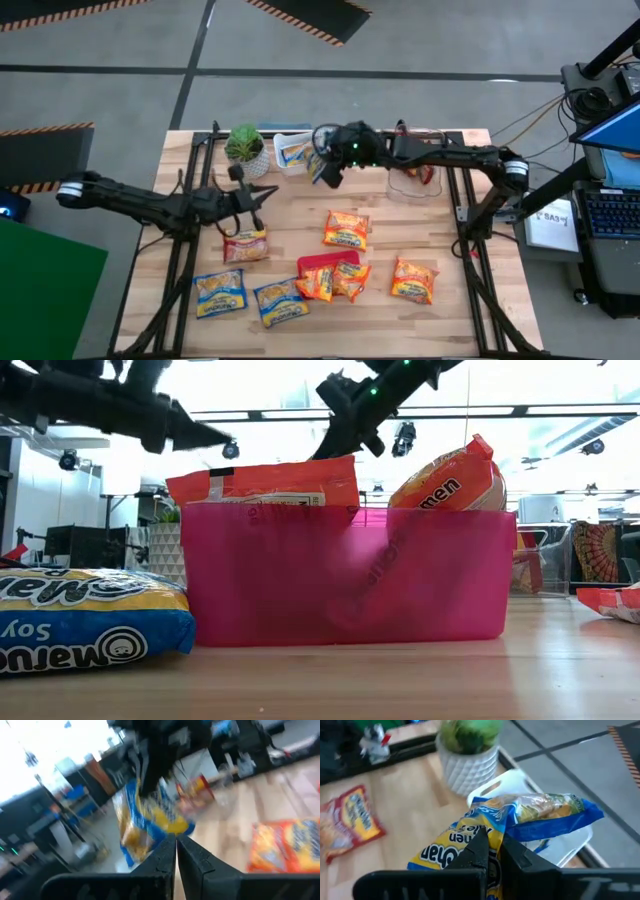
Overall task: Sort Maruchan noodles
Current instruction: Put the blue noodle pack into the white bin
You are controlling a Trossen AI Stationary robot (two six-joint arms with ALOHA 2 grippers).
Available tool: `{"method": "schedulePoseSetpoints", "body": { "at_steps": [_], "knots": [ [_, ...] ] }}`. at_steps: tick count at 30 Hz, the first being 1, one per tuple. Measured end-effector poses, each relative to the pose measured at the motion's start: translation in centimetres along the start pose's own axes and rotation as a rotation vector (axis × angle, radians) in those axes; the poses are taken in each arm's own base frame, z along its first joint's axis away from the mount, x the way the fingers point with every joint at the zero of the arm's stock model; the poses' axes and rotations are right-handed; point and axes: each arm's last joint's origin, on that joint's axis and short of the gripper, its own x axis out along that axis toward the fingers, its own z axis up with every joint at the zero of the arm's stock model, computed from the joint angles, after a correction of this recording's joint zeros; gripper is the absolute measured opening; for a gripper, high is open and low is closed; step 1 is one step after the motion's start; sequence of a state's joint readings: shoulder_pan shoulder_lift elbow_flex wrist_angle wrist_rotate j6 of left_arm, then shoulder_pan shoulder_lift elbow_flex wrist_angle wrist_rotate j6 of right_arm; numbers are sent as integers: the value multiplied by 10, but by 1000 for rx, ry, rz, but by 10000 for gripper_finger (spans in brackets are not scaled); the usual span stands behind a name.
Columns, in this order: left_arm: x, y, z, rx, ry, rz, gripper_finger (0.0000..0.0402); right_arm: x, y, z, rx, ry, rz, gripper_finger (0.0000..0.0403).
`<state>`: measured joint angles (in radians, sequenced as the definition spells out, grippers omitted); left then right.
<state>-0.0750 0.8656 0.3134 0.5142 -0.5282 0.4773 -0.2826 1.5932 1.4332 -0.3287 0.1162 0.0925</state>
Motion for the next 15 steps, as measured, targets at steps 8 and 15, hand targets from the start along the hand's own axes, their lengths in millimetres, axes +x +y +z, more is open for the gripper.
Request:
{"method": "schedulePoseSetpoints", "body": {
  "at_steps": [8,15],
  "knots": [
    [-3,16,8,115,-69,93,0,16,-30,23,-28,-30,-109,11],
    [-1,22,4,116,-40,123,0,47,-53,33,-104,63,-255,11]
  ]
}}
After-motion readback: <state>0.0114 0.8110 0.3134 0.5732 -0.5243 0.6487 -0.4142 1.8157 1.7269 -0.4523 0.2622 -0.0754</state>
